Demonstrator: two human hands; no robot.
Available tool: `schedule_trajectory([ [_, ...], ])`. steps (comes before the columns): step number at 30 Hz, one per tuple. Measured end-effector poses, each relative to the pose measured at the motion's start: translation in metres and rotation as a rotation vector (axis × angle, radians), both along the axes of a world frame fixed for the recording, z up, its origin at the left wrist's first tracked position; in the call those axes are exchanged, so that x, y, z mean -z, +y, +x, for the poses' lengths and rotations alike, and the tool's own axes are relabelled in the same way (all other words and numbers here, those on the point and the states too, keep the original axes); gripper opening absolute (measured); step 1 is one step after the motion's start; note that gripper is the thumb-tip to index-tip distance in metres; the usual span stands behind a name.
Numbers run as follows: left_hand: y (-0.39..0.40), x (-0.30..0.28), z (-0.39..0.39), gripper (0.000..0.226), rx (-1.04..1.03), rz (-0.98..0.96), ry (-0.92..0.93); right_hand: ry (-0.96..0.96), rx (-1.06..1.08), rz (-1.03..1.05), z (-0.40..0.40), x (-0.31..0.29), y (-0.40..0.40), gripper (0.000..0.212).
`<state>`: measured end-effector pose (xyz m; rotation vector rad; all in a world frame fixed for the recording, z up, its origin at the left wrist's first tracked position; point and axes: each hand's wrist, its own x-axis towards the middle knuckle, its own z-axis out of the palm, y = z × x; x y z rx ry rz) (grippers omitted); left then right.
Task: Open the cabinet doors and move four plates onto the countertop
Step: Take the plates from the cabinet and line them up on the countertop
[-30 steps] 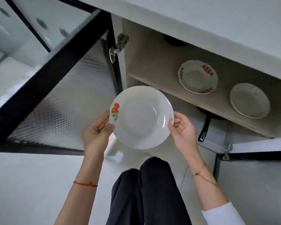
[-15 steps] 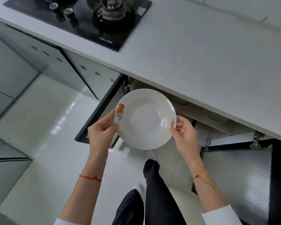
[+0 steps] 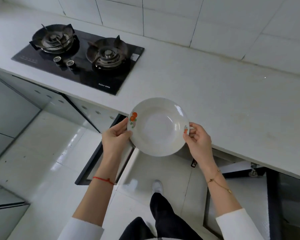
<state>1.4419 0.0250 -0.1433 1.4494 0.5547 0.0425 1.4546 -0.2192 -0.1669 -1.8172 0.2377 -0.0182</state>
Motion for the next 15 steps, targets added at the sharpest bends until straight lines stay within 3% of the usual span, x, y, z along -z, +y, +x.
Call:
schedule_trajectory([
  [15,-0.020,-0.011,0.159,0.053,0.056,0.041,0.033,-0.008,0.071,-0.075,0.143,-0.014,-0.019,0.020],
])
